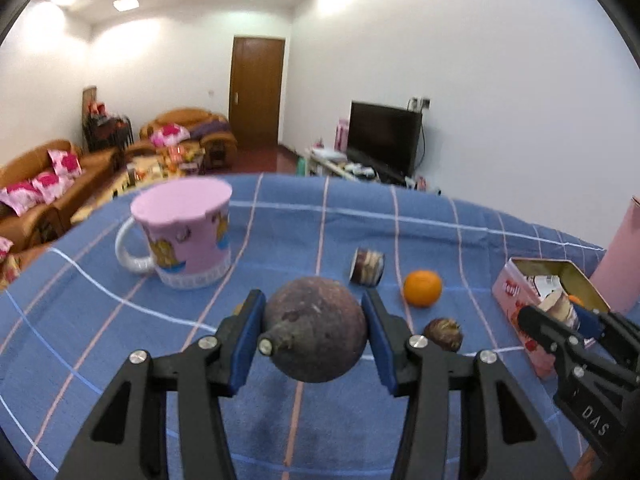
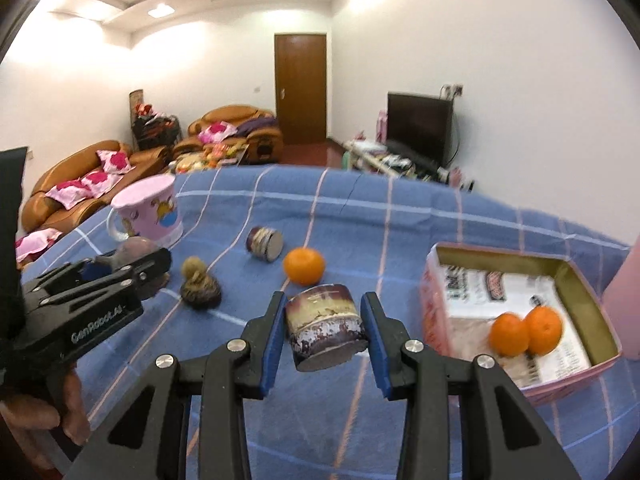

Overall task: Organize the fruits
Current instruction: 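Grasp the small cylindrical can with the right tool while the left tool grasps the dark purple fruit, then carry the can and the purple fruit in both tools over the tin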

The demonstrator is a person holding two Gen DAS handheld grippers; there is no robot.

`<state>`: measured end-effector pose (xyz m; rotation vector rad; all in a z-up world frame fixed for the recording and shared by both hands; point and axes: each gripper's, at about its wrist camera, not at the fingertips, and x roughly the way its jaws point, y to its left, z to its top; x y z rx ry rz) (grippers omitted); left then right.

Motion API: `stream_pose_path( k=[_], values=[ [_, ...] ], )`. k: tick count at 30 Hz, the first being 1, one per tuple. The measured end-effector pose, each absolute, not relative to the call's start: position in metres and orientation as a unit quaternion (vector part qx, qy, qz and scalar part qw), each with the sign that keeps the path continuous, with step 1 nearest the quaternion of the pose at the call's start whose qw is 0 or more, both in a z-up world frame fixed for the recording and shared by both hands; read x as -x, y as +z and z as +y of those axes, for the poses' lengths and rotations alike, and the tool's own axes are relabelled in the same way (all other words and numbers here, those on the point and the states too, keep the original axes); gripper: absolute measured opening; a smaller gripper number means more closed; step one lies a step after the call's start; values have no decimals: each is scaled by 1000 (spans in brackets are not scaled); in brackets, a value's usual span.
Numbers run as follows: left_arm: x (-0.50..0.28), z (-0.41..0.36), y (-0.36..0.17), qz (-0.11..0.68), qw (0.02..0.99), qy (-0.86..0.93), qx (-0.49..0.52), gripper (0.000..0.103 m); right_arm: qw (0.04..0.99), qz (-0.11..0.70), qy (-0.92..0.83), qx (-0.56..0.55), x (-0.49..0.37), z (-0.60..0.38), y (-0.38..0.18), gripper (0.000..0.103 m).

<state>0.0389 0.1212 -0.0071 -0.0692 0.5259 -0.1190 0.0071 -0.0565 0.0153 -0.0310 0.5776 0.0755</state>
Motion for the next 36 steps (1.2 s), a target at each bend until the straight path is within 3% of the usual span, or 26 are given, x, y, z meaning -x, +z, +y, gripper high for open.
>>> stream_pose_path(
  k=[15, 36],
  values=[
    [-25, 107, 1, 221, 974, -37, 30, 52, 968, 251, -18, 16, -8, -90, 28, 40],
    [-18, 14, -1, 221, 971, -90, 9, 52, 965, 257, -58, -4, -2, -167, 28, 40]
  ],
)
